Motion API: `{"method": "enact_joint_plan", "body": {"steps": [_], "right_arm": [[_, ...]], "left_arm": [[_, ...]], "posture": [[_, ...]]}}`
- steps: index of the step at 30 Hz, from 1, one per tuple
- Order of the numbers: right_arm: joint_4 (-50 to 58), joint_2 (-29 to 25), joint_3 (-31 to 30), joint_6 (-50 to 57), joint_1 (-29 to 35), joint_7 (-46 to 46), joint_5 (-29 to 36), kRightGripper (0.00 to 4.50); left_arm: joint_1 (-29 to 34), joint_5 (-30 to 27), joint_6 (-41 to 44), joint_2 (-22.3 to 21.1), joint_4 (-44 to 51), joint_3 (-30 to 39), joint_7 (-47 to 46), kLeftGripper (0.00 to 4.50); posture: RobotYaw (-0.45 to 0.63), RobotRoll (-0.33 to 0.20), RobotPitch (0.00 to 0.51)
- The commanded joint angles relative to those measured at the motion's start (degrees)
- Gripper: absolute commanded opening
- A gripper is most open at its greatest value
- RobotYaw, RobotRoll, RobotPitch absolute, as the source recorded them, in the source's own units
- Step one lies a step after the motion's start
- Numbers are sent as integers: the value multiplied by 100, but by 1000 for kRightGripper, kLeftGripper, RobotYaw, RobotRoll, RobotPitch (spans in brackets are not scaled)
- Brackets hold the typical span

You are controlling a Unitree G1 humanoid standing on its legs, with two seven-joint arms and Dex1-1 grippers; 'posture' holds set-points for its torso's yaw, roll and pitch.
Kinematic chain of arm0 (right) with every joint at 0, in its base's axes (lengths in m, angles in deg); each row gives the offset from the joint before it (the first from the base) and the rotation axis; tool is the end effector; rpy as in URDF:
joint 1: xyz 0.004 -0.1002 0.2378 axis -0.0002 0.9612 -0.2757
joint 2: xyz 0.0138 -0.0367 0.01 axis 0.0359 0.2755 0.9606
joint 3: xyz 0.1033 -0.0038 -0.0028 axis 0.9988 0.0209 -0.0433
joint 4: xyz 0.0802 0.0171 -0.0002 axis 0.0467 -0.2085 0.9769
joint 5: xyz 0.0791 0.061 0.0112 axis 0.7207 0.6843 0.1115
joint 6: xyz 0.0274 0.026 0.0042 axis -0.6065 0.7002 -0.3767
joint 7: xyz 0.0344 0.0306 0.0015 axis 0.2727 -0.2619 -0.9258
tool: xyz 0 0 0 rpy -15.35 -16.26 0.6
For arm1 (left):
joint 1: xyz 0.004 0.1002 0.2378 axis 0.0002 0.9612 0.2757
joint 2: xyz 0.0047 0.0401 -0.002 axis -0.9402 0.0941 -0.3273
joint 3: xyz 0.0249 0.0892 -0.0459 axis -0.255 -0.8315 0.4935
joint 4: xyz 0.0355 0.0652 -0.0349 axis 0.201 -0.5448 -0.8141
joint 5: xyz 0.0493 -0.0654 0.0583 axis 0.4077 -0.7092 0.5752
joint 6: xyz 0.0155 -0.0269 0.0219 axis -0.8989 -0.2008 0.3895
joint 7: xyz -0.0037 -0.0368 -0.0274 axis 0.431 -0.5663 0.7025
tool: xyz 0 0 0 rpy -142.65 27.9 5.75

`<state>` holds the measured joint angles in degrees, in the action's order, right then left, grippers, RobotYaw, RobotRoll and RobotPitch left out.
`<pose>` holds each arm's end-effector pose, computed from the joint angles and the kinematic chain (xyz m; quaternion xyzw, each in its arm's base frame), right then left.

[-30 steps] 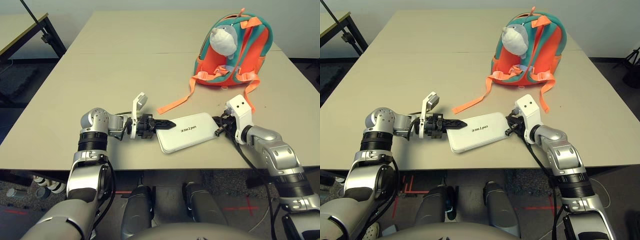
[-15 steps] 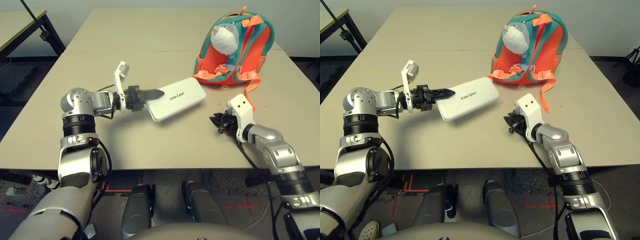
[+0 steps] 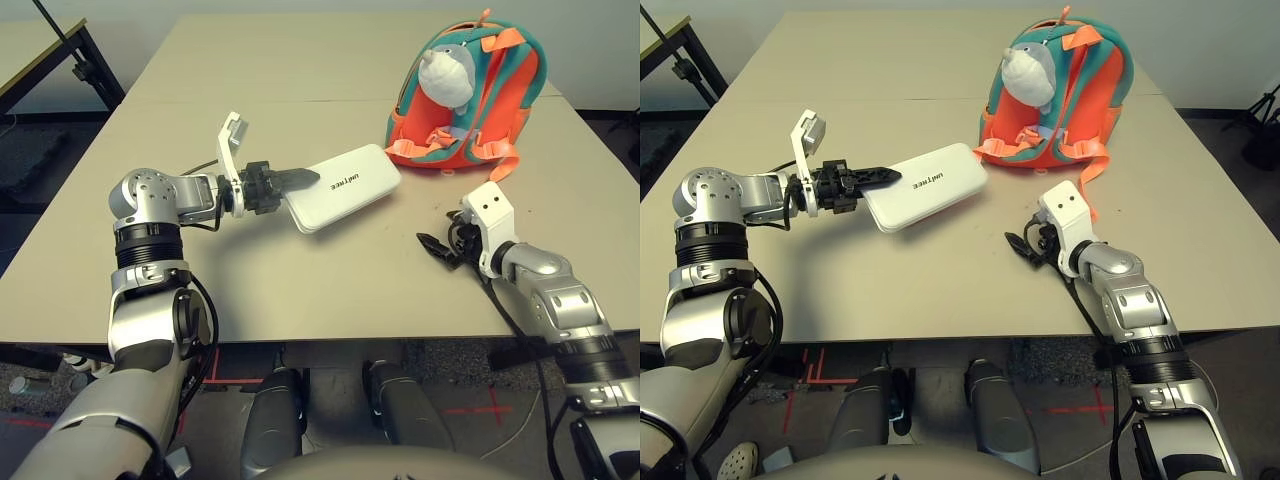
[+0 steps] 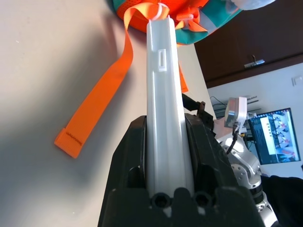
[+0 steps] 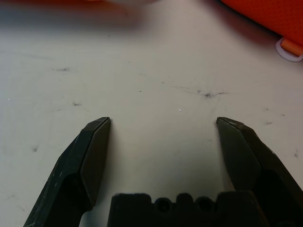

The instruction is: Put the pencil case into the backpack and zip it.

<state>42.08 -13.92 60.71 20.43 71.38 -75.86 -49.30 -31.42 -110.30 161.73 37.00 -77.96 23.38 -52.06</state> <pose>0.2557 -0.2312 0.0965 -0.1338 0.1611 0.2521 0.9448 0.3162 0.2072 0.1753 -0.3602 0.3204 -0.3892 0.7849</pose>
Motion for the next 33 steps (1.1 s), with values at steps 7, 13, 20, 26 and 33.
{"method": "enact_joint_plan", "body": {"steps": [7, 13, 20, 26, 33], "right_arm": [[573, 162, 1077, 1303, -380, -15, 1362, 4500], [653, 507, 1636, 1703, -1097, 459, 1973, 4500], [289, 841, 1773, 1422, -1741, 1064, 1964, 4500], [-153, 730, 1720, 1052, -2151, 1407, 1686, 4500], [125, 265, 1698, 1483, -2045, 1285, 1697, 4500]], "left_arm": [[-74, 94, -197, -181, -52, 6, 26, 1018], [-40, 166, -380, -298, -98, -25, 14, 1018], [-42, 173, -366, -308, -44, -40, 24, 1018], [-3, 159, -346, -266, 47, -10, -31, 1018], [77, 125, -288, -262, 184, 25, -80, 1018]], "posture": [[-211, 0, 134], [-217, 0, 134], [-211, 0, 135], [-211, 0, 135], [-184, 0, 132]]}}
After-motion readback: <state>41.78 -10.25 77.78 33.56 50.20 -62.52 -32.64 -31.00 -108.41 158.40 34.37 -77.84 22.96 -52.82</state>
